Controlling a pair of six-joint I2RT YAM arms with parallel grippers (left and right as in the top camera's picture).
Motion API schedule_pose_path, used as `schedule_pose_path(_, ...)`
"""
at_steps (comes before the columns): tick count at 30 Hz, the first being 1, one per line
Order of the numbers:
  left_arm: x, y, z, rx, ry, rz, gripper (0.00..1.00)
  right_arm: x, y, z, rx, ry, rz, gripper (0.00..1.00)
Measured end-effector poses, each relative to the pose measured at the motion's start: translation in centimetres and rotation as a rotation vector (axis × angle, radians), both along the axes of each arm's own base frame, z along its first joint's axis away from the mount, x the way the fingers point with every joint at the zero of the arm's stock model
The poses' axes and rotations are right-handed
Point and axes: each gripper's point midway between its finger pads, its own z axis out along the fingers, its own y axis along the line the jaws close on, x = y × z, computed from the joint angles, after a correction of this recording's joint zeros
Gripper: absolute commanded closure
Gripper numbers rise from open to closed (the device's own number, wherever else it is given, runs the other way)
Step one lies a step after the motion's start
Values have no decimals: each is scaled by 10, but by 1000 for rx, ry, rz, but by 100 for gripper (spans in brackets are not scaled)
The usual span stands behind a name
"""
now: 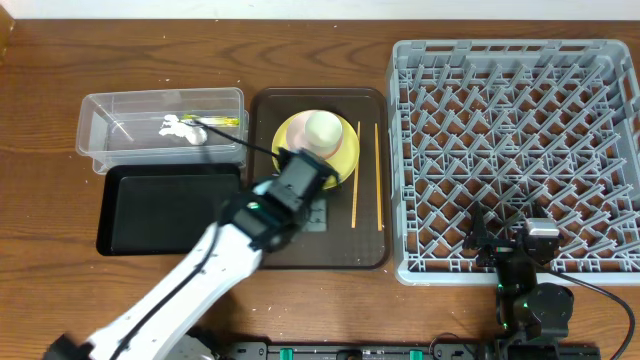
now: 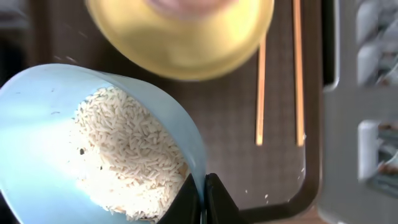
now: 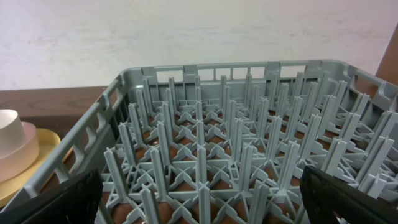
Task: Sort waste into correct bins and load items into the dishwasher rack
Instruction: 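Lift the blue bowl with the left gripper and move it over the black tray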
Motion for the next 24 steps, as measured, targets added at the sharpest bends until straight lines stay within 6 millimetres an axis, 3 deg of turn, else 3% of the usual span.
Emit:
schedule_pose_path(7, 21, 64, 31, -109, -48, 168, 94, 0, 0, 0, 0, 0, 0, 1)
schedule_pose_path(16, 30, 146, 30, -292, 20, 359, 94, 0, 0, 0, 0, 0, 0, 1)
schedule_pose_path(24, 39, 177, 16, -523, 76, 387, 94, 0, 0, 0, 0, 0, 0, 1)
